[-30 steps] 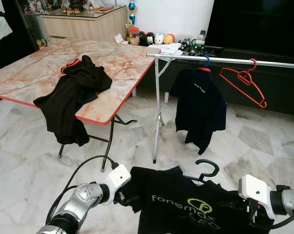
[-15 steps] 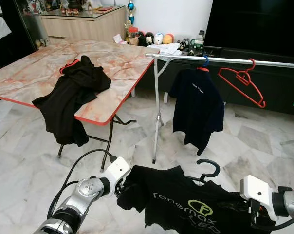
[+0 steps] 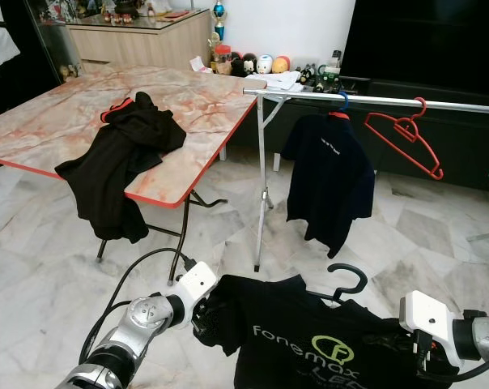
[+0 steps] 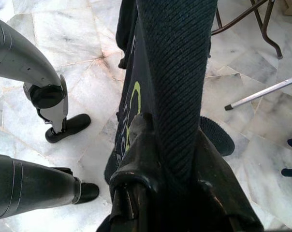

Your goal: Hang hanger

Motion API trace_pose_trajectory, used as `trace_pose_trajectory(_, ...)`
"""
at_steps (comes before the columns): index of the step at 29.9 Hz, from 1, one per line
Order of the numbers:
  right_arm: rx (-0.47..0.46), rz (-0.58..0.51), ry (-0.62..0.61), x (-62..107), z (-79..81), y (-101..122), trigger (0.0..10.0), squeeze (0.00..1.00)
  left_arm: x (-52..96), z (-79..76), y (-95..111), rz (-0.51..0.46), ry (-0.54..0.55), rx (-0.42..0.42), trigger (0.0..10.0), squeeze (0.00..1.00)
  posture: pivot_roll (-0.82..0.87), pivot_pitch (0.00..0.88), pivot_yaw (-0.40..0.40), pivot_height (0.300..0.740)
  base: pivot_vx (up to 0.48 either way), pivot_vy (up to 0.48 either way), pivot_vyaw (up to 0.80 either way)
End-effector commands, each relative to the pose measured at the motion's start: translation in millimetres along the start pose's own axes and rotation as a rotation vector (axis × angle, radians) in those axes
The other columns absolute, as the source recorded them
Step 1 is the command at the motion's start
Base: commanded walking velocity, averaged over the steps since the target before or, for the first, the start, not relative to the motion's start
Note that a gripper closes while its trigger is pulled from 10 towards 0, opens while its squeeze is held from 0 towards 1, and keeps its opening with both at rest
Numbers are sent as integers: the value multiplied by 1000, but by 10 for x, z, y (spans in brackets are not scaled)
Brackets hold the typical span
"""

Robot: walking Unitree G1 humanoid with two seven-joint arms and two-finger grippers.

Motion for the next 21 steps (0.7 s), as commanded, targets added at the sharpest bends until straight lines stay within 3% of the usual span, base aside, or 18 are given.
trace_pose_trajectory(1,12,-40,-15,4,-26,91,0,0,2,31,-4,3,17,-2,0,0,-105,32,43,740,0,0,0)
trace_pose_trajectory(10,-8,-23,-19,-57,3,10,0,0,15,142,32,-11,79,14,0,0,-97,35,44,740,0,0,0)
trace_pose_trajectory(15,13,186,-32,-86,35,-378,0,0,69,326,58,-19,167,26,0,0,-94,35,44,740,0,0,0)
trace_pose_trajectory(18,48,331,-62,-75,23,-630,0,0,82,306,17,-1,143,23,0,0,-91,36,44,740,0,0,0)
trace_pose_trajectory(21,51,366,-84,-86,10,-708,0,0,88,277,-10,7,131,14,0,0,-85,36,44,740,0,0,0)
Point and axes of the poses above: a point about 5 cm out from each wrist's last joint towards the gripper, its own x axis pointing back from the gripper into the wrist, its own y axis along the axis of the wrist's last joint, z = x × y, the point moved 4 cm from there along -x, pointing out of the wrist towards the gripper, and after that the axes turned 10 degrees about -x, right-handed, at the moved point
